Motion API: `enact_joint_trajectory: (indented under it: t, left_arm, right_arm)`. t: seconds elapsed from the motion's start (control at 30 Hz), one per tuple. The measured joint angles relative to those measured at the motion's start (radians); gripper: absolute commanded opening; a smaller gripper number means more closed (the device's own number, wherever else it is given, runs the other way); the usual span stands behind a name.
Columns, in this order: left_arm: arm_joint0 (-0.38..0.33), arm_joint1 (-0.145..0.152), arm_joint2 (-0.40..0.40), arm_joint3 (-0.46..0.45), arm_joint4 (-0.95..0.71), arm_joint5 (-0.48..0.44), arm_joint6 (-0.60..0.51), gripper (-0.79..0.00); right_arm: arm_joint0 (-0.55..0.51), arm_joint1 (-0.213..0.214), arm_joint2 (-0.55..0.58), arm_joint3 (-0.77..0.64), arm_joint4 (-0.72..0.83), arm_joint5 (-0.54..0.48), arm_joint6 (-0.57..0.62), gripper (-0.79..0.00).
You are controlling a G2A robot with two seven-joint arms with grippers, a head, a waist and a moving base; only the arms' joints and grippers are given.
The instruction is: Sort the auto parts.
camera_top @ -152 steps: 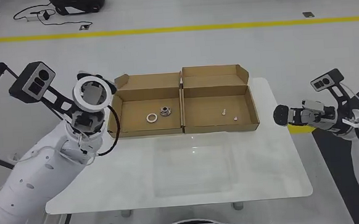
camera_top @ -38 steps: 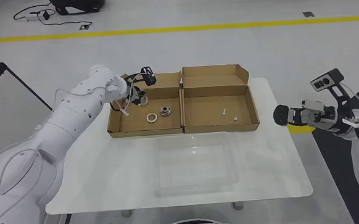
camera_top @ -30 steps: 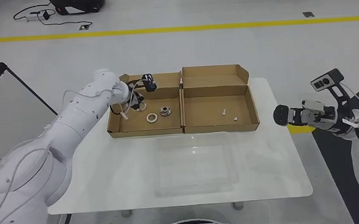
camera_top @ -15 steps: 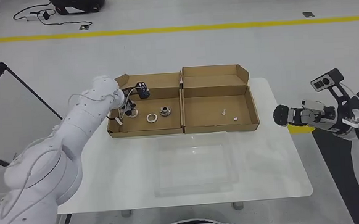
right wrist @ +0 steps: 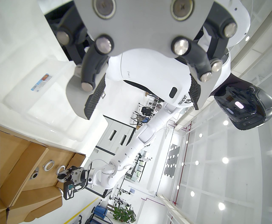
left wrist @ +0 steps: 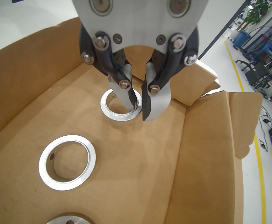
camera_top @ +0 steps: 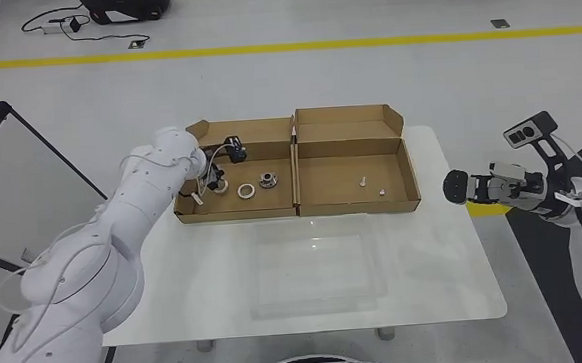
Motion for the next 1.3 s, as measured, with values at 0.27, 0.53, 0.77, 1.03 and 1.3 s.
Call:
enact_joint_trajectory:
  t: [0.27,0.53,0.77,1.03,1.3]
  left_arm:
    - [0.007,-0.018,-0.004,0.027,0.026,-0.002,0.015,-0.711]
    - [0.009,-0.032,-0.012,0.049,0.04,-0.004,0.016,-0.397]
    - [-0.006,-0.037,-0.02,0.057,0.063,-0.016,0.027,-0.222]
    - [-0.033,-0.03,-0.028,0.04,0.115,-0.039,0.091,0.0]
    - [-0.052,-0.002,-0.053,-0.002,0.157,-0.06,0.217,0.0]
  right_arm:
    - [0.0,0.0,0.0,0.0,0.0,0.0,0.0,0.0]
    - [0.0,0.0,0.0,0.0,0.0,0.0,0.0,0.0]
    - [0.0,0.0,0.0,0.0,0.0,0.0,0.0,0.0]
    - [0.0,0.0,0.0,0.0,0.0,0.0,0.0,0.0]
    - [0.0,0.0,0.0,0.0,0.0,0.0,0.0,0.0]
